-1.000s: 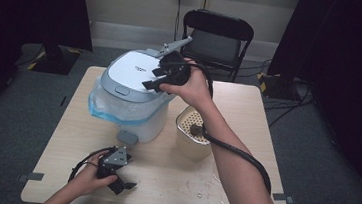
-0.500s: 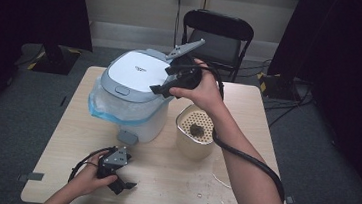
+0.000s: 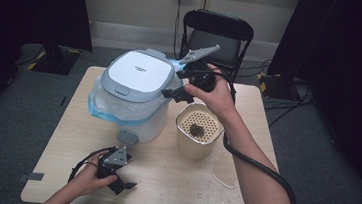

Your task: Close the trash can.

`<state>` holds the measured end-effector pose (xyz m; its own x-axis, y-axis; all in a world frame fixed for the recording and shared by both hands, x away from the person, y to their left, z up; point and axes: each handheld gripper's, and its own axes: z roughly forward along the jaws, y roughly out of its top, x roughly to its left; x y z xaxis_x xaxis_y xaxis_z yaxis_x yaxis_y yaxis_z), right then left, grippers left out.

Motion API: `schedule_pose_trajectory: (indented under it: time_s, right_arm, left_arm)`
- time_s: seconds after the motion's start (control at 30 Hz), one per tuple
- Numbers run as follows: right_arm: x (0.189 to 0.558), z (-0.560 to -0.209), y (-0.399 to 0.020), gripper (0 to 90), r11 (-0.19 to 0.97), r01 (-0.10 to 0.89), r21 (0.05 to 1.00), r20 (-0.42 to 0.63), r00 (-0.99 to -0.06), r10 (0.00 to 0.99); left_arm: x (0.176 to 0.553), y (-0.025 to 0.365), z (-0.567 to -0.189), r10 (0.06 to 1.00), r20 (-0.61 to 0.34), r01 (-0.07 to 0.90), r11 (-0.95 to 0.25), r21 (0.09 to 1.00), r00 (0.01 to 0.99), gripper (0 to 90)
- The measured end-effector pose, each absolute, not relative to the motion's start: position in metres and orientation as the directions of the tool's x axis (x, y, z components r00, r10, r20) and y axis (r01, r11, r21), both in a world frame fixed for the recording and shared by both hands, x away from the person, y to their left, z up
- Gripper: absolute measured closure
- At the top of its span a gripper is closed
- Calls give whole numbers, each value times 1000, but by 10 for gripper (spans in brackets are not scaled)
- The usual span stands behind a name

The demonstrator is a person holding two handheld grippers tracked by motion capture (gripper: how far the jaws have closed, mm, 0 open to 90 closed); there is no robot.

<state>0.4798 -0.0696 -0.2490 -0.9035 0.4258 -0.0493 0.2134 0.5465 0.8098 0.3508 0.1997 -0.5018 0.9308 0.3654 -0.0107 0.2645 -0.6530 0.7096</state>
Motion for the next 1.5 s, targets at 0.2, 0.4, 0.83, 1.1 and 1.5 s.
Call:
schedule_pose_trajectory:
  time_s: [0.2,0.4,0.83,1.1,1.5]
  right_arm:
    - [476,-254,-83,147,552,228,802,-43,-900,434]
    - [472,-259,-91,147,556,238,796,-40,-897,441]
    - [462,-274,-102,147,564,250,787,-26,-900,436]
    - [457,-280,-116,147,563,260,785,-15,-900,436]
    - [451,-287,-129,147,555,273,786,-4,-895,446]
  left_arm:
    - [351,200,-502,368,-11,266,-651,711,930,0]
    - [350,200,-502,367,-10,264,-651,712,930,0]
    - [351,200,-502,364,-8,261,-653,711,931,0]
    - [351,200,-502,366,-12,264,-650,712,931,0]
    - [350,200,-502,369,-12,266,-649,713,930,0]
